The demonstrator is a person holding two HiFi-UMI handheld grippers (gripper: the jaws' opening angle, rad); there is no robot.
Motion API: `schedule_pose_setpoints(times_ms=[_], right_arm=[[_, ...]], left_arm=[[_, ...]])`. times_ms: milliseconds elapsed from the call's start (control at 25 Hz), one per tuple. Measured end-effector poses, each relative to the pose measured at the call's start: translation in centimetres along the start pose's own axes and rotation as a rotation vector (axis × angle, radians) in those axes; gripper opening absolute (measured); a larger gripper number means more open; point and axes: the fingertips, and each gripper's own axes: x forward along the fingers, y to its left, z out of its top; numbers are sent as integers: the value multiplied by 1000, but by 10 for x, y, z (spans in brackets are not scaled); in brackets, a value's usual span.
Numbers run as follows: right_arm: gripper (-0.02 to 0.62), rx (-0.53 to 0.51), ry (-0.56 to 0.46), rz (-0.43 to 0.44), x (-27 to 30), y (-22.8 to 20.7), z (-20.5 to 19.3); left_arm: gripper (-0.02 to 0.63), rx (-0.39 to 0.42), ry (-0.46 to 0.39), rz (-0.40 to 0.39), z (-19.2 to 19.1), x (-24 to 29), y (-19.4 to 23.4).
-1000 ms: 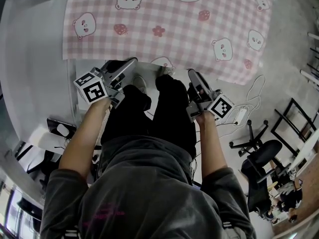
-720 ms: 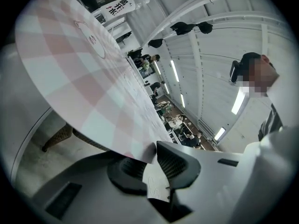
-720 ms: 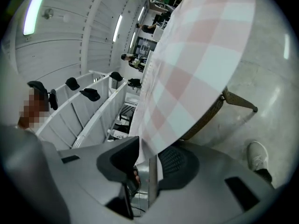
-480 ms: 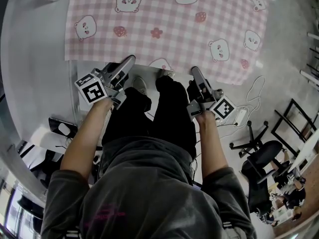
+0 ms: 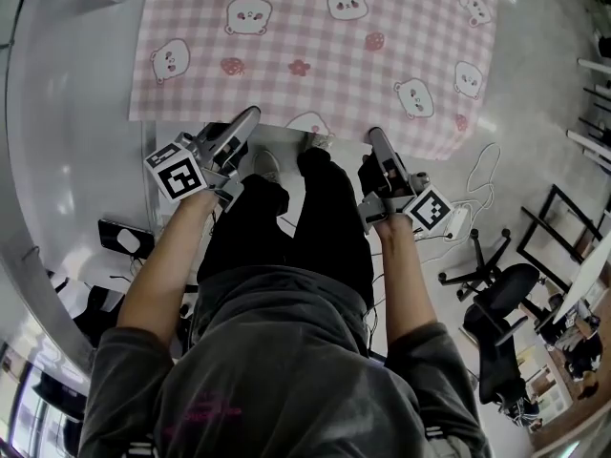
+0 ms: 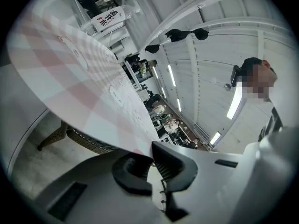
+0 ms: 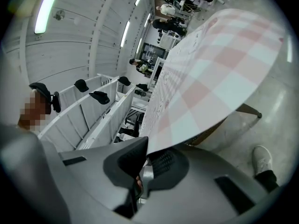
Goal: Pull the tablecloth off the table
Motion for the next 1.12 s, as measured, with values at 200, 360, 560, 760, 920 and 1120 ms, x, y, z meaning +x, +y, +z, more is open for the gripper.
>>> schedule_pose_setpoints(times_ms=[200,360,560,760,920,1120], right_arm=[[6,-4,-21,-23,-1,11,5],[6,24,-11,-49,0,23,10],[6,-21,-57,-13,-5,32,4],[6,-62,-52,31,-19,-1,-18],[6,-183,-124,183,0,-9,-7],[6,-347,-213,345,2,5,4]], left_arm=[[2,4,19,-9,9,1,-10],[2,-5,43,8,19,0,-22],[2,52,24,-39,20,-6,-26],[2,99,-2,-50,-17,-14,-7],[2,271,-80,-142,-1,0,2],[2,449,-181,-265,11,3,-9]])
